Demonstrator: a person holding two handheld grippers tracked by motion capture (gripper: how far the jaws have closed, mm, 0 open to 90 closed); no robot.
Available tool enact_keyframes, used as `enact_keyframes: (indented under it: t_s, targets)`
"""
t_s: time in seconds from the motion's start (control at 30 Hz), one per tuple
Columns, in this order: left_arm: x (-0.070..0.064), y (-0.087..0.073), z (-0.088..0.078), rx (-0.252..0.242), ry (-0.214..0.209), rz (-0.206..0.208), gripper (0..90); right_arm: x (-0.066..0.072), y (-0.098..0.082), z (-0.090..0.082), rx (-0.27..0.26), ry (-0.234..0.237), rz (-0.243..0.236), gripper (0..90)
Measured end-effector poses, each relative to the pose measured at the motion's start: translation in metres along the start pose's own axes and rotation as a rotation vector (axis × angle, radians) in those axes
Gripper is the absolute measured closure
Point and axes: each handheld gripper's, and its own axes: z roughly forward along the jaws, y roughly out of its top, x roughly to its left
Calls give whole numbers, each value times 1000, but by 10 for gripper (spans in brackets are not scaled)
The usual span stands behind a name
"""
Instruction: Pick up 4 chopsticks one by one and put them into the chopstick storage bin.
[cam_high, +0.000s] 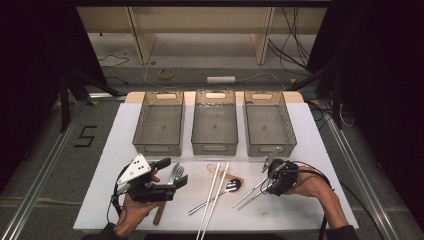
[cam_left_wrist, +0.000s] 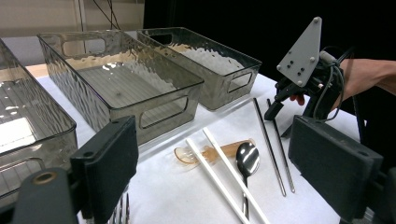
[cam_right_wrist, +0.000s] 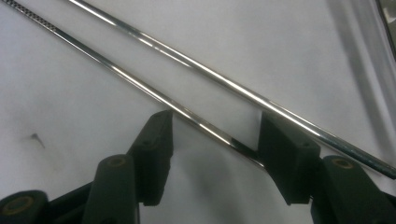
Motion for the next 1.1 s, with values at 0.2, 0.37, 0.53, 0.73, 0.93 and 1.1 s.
enact_keyframes:
  t_s: [0.2, 0.37, 0.53, 0.73, 0.93, 1.1]
  targets:
    - [0, 0, 0, 1, -1, 0, 154, 4, 3, -1, 48, 5, -26, 532]
    - [0, 0, 0, -2, 0, 1, 154, 8, 7, -2, 79, 7, -71, 610]
    - [0, 0, 0, 0, -1, 3, 154, 11, 7, -2, 98, 4, -85, 640]
    - [0, 0, 0, 0, 0, 3, 154, 17, 5, -4, 125, 3, -126, 691]
    - [0, 0, 0, 2, 0, 4, 154, 25, -2, -6, 136, 4, -148, 733]
    - [-1, 0, 0, 1, -1, 6, 154, 26, -3, -6, 142, 18, -164, 770]
